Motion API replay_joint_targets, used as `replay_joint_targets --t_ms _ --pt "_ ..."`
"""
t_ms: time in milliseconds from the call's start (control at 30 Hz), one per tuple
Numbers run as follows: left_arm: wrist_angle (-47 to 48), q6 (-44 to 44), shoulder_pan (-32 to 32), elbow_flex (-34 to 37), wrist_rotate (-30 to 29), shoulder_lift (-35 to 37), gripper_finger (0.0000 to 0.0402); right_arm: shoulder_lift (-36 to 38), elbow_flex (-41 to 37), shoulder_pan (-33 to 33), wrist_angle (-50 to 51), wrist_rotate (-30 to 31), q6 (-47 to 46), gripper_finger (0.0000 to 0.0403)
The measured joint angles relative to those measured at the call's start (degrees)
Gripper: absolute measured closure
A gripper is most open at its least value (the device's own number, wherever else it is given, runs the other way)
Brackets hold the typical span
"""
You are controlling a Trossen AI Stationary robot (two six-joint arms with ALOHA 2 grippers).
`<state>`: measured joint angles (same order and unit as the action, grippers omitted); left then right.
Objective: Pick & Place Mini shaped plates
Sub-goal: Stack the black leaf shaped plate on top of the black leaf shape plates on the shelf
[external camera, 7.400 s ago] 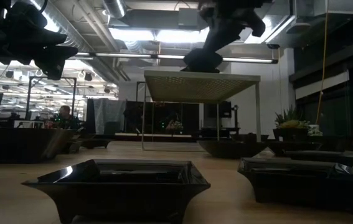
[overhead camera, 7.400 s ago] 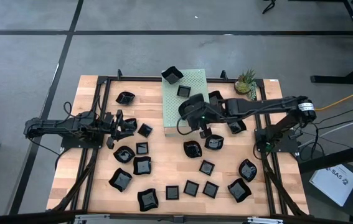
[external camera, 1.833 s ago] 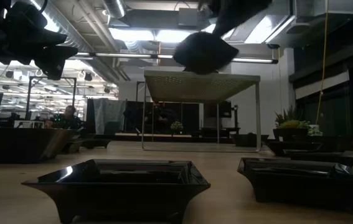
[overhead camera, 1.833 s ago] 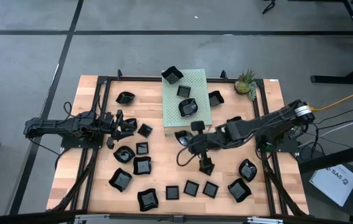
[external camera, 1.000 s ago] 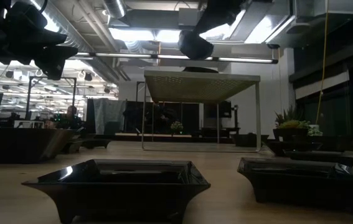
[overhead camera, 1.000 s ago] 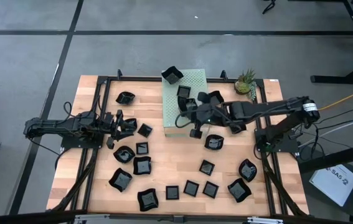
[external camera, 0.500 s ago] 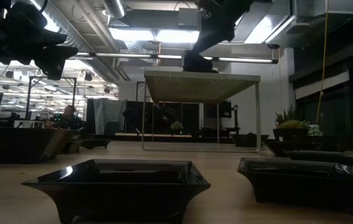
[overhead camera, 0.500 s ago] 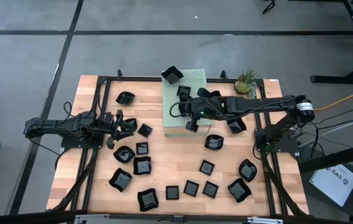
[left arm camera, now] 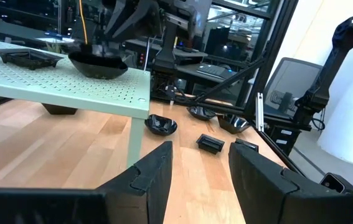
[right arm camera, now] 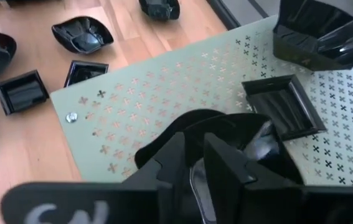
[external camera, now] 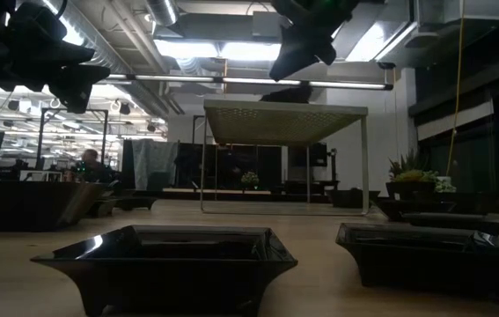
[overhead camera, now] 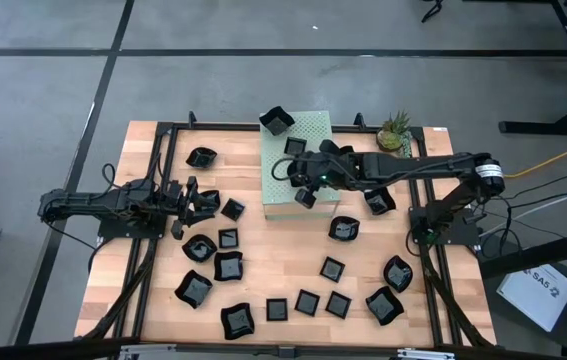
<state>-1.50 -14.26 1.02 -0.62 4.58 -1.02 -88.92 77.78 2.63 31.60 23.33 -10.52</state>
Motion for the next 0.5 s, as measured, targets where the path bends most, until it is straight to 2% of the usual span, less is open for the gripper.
replay_joint_targets --t_ms 267,400,500 --pt "0.0 0.0 0.0 0.0 0.0 0.0 0.0249 0.0 3.6 0.1 2.3 0.4 4.7 0.0318" --pt "0.0 0.0 0.0 0.0 0.0 0.0 0.0249 0.0 9.3 0.7 10.4 4.2 7.2 0.0322" --pt "0.0 0.0 0.0 0.0 0.0 0.0 0.0249 0.1 12.7 2.3 20.4 3.9 6.9 0.0336"
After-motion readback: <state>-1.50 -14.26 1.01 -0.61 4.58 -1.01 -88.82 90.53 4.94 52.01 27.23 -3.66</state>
